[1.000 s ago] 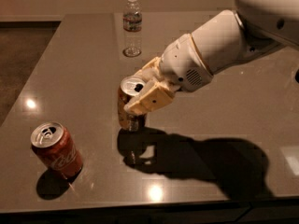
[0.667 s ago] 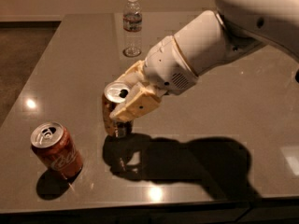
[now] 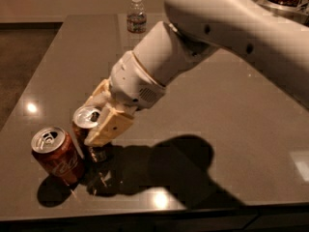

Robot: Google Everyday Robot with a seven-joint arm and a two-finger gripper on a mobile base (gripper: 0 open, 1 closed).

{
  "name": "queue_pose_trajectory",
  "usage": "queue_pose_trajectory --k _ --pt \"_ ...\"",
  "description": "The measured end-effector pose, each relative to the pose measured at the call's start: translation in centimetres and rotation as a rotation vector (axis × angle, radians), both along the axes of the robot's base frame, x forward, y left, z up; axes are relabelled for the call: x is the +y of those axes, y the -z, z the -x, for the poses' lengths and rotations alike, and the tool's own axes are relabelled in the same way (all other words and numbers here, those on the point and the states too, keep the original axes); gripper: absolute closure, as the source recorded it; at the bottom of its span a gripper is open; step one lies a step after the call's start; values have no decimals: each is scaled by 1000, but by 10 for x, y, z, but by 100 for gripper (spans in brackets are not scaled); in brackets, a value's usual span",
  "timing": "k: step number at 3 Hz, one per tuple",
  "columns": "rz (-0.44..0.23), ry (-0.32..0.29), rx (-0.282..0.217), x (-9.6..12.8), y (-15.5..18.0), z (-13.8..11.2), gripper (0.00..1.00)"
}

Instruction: Move orange can near coke can

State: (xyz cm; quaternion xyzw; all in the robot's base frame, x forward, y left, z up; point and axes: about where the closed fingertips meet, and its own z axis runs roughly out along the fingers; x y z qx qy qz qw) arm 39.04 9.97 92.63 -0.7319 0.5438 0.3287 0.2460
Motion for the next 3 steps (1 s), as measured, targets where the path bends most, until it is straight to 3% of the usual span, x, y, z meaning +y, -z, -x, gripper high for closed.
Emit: queue_pose_trajectory --k 1,2,3 --pt "38 -43 7 10 13 2 38" --pt "64 -61 6 11 20 -2 14" --pt "65 -63 3 12 19 -1 0"
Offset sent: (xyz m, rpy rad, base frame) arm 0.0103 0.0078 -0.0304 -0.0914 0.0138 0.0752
